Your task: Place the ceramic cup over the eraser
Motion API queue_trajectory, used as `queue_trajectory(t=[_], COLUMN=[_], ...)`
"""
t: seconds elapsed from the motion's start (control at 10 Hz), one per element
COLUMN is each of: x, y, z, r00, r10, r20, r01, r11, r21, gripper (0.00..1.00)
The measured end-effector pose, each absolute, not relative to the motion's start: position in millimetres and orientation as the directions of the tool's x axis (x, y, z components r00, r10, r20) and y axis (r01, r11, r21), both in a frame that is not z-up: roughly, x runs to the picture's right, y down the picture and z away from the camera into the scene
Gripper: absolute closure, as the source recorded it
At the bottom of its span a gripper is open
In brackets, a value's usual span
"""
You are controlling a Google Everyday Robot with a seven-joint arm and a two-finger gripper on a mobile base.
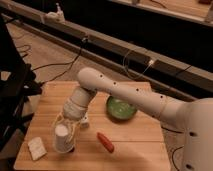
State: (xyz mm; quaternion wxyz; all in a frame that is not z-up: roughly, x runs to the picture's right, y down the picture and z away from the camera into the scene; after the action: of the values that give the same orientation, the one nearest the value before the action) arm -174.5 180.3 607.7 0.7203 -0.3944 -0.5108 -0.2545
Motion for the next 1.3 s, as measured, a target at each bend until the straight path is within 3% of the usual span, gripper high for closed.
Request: queue_trajectory(t=[0.1,0.3,0.4,0.7,0.9,1.3], x=[-174.8,-177.6,-177.9,-177.0,-176.7,-176.9], y=[181.8,183.7,183.6,185.8,187.9,188.1], z=[609.1,614.6,615.7,623.6,626.7,626.9], r00=[0.348,0.345,0.344,0.344,0.345,0.345], r10=[0.039,0.04,0.039,0.041,0.043,0.044], r20=[0.937,0.938,0.938,0.938,0.938,0.938], r01=[0.768,0.764,0.763,0.754,0.752,0.751], r11=[0.56,0.568,0.571,0.583,0.586,0.586], r21=[-0.309,-0.306,-0.303,-0.303,-0.304,-0.304], gripper=[0.9,0.65,0.6,0.26,0.2,0.2])
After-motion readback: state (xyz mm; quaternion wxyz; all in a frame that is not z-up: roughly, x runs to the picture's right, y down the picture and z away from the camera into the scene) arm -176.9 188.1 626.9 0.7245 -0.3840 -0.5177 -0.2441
